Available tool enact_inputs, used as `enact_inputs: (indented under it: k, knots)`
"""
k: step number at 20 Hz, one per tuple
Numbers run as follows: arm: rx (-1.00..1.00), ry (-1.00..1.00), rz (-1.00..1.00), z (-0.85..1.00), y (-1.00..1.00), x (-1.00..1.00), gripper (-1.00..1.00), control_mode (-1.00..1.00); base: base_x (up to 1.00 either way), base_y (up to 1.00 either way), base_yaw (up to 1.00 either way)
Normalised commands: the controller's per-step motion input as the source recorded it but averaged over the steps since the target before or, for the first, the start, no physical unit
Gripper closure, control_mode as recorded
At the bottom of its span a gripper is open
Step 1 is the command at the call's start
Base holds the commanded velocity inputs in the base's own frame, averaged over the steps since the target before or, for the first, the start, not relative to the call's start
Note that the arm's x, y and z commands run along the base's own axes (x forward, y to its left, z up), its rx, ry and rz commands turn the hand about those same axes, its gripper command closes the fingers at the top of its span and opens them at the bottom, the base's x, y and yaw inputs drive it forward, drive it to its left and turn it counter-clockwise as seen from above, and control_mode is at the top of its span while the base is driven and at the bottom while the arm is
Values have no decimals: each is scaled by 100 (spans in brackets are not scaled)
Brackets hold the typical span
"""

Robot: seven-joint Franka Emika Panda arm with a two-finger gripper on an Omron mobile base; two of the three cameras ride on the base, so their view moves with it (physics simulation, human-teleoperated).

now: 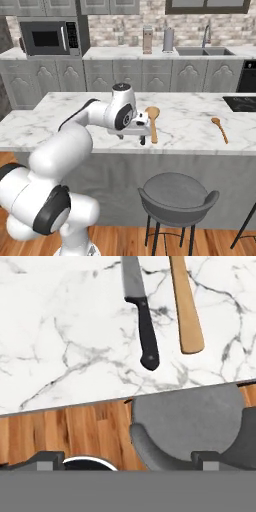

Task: Pick up the metallic utensils from the counter and place them in the open drawer. Make sure not to pick up any wooden utensils.

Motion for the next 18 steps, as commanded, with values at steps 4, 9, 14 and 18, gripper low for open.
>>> enact_inputs:
  k: [4, 9, 14, 18]
  knots:
    - [3, 8, 4, -30, -11, 55, -100, -100, 0, 0, 0]
    - [3, 4, 2, -35, 0, 59, -100, -100, 0, 0, 0]
    - [0, 0, 1, -35, -9, 52, -100, -100, 0, 0, 0]
    - [0, 0, 2, -36, -7, 55, -100, -100, 0, 0, 0]
